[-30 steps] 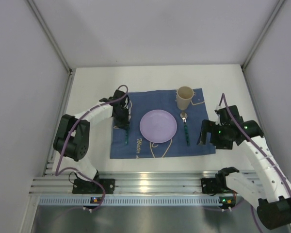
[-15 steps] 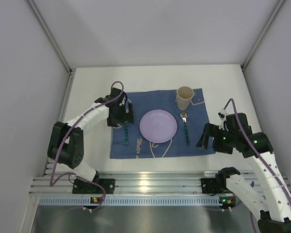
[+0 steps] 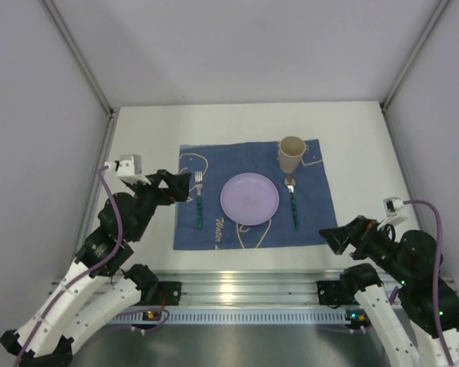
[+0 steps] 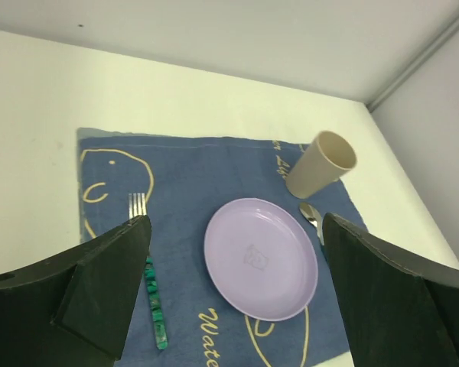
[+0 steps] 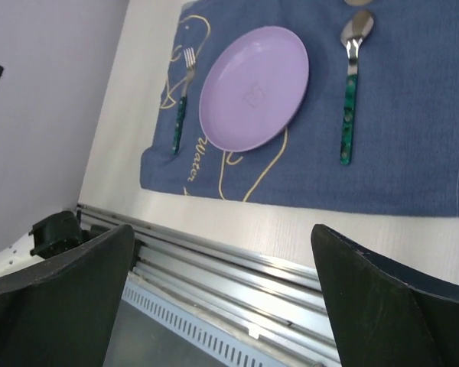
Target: Set the dinner table for one person
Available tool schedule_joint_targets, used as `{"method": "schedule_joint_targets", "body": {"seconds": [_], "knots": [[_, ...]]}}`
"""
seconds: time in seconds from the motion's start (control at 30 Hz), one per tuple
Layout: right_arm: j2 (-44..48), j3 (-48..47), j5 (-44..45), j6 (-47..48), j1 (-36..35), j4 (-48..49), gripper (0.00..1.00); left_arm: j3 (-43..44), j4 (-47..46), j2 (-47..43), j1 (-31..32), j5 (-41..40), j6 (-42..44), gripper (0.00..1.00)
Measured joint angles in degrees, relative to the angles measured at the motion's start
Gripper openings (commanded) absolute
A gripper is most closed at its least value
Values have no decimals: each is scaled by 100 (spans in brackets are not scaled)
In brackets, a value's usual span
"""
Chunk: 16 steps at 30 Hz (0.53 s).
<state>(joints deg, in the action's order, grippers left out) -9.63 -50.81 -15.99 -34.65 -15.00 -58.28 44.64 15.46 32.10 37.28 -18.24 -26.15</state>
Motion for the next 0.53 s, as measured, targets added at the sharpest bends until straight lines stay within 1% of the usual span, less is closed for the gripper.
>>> {"method": "schedule_joint_targets", "body": {"seconds": [0.1,0.23,0.43,0.53], "knots": [[216,313,140,-267,0,-264,100,-13,260,4,-7,-380,28,99],[518,339,356,-514,0,-426,100,-9,876,48,-7,-649,33,99],[485,356,455,-715,0,-629,100,-7,1471,-407,-4,-949,-13,99],[358,507,179,-643,0,-599,100,48,1696,-553,-7,-1104,-26,99]]}}
